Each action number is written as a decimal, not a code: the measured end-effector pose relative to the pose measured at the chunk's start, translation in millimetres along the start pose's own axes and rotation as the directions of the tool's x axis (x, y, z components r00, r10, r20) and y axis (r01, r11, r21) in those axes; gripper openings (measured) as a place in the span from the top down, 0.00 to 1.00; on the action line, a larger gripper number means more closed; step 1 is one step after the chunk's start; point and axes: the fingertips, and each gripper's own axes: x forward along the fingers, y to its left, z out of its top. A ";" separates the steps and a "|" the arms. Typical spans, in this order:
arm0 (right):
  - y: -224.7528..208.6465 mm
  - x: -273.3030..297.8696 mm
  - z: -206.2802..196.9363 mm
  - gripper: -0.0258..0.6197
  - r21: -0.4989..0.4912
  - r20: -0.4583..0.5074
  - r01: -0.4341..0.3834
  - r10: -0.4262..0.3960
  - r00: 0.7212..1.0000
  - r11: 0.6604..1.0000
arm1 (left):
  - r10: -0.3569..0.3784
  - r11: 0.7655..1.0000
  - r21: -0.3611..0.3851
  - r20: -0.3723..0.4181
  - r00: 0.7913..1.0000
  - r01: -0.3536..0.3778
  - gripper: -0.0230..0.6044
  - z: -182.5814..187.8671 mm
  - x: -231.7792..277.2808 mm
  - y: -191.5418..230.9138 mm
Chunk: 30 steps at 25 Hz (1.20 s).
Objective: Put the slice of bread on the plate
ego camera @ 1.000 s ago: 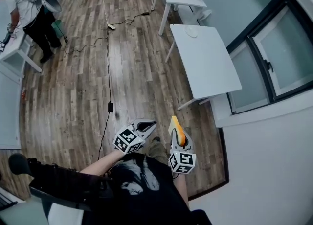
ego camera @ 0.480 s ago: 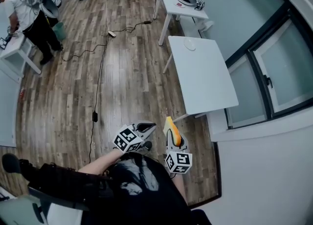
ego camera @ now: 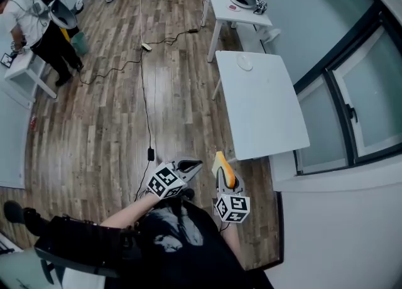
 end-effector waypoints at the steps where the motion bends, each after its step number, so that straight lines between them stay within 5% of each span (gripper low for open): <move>1: -3.8 6.4 2.4 0.80 0.007 -0.002 -0.001 0.001 1.000 1.000 | 0.005 1.000 -0.006 0.004 1.000 -0.005 0.96 4.5 4.7 7.2; 12: -37.6 128.6 77.4 0.80 -0.027 0.025 0.035 -0.034 0.999 0.999 | -0.024 1.000 -0.001 0.064 0.998 0.024 0.96 74.9 63.7 136.7; 17: -45.3 185.1 115.0 0.80 -0.015 0.061 0.093 -0.092 0.994 0.996 | -0.100 0.994 0.038 0.043 0.994 0.099 0.96 101.7 89.2 189.0; 22: -47.5 223.2 109.9 0.80 0.053 0.014 0.109 -0.110 0.994 0.993 | -0.145 0.989 0.027 -0.015 0.989 0.146 0.96 104.3 112.2 221.6; 30: -86.0 298.5 131.5 0.80 0.041 -0.040 0.082 -0.080 0.996 0.996 | -0.097 0.995 -0.034 -0.007 0.995 0.096 0.96 127.0 146.7 291.2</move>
